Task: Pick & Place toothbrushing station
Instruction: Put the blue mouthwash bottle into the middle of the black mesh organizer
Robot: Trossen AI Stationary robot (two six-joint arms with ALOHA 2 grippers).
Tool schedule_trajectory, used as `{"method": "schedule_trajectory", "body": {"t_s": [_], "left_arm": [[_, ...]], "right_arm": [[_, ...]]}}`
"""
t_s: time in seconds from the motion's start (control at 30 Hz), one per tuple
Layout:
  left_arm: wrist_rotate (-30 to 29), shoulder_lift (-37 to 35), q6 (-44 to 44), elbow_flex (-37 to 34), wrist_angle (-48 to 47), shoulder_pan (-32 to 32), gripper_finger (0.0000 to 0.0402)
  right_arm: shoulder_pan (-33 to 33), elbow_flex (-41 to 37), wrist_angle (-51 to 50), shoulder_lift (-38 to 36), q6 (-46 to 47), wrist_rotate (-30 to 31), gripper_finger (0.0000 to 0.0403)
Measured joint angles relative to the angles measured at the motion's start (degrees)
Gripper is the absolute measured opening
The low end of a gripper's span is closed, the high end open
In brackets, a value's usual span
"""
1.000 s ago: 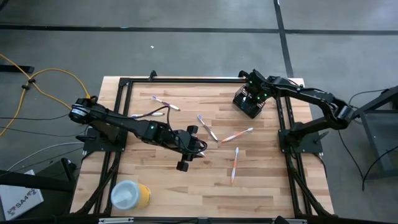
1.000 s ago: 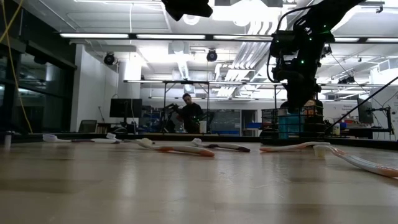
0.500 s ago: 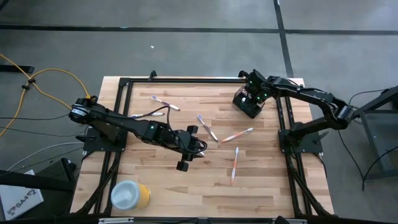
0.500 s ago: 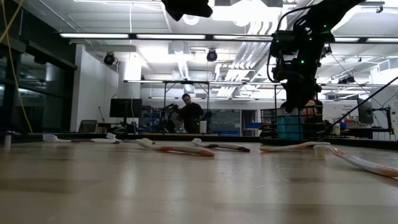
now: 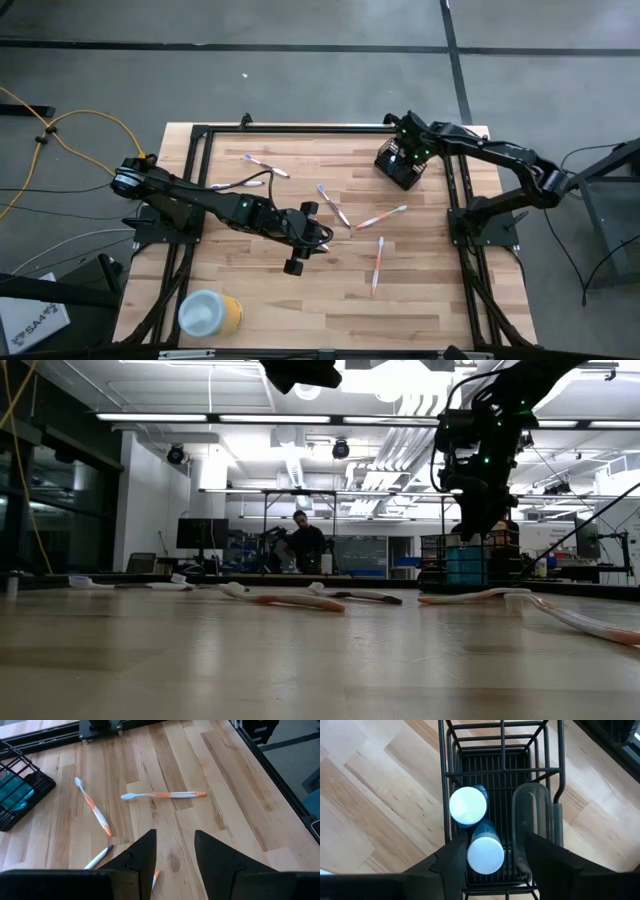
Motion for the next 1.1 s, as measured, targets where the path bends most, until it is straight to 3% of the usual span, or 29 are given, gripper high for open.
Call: {"method": "schedule_trajectory", "body": {"t_s": [0.63, 1.1], "left_arm": [[0.0, 0.0, 0.4, 0.0, 0.0, 0.0, 0.0129], [0.0, 0.0, 0.4, 0.0, 0.0, 0.0, 0.0129]], "right_arm": [[0.0, 0.0, 0.1, 0.0, -0.1, -0.1, 0.0153], [0.0, 0.0, 0.0, -1.0, -0.7, -0.1, 0.0160]]}}
